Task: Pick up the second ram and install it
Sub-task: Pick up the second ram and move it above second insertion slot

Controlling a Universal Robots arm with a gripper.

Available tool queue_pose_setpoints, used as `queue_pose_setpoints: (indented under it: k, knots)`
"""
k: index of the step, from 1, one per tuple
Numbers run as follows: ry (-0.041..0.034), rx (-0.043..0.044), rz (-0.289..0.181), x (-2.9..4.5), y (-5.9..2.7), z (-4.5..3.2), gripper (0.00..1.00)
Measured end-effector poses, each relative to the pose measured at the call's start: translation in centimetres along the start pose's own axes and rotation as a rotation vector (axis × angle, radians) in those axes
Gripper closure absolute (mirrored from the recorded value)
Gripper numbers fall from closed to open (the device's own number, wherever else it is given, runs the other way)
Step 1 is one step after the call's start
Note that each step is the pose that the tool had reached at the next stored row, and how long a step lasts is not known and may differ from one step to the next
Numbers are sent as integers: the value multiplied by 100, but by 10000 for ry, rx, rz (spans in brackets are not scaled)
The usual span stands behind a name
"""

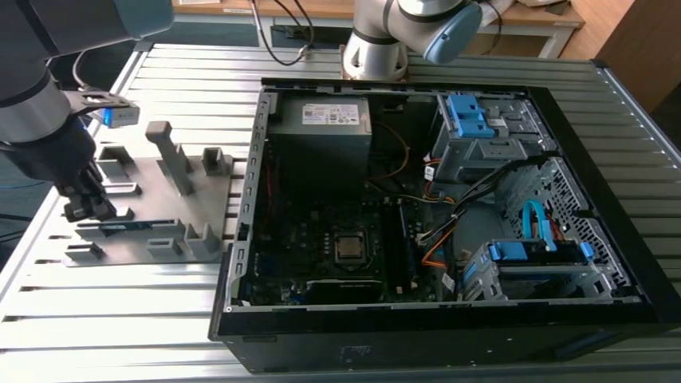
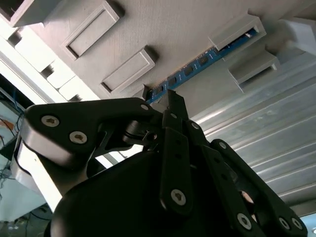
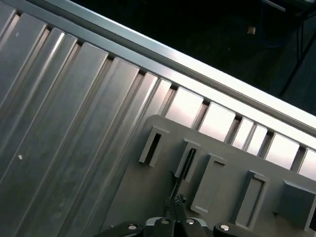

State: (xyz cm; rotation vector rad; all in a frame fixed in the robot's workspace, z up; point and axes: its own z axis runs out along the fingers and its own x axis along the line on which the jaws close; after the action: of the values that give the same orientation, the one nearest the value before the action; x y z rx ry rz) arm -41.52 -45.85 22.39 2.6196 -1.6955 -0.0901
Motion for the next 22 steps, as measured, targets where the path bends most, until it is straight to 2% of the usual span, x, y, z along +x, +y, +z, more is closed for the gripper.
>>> queue_pose_setpoints:
  k: [22]
  knots:
    - [-186,145,3857,3,-4,65,90]
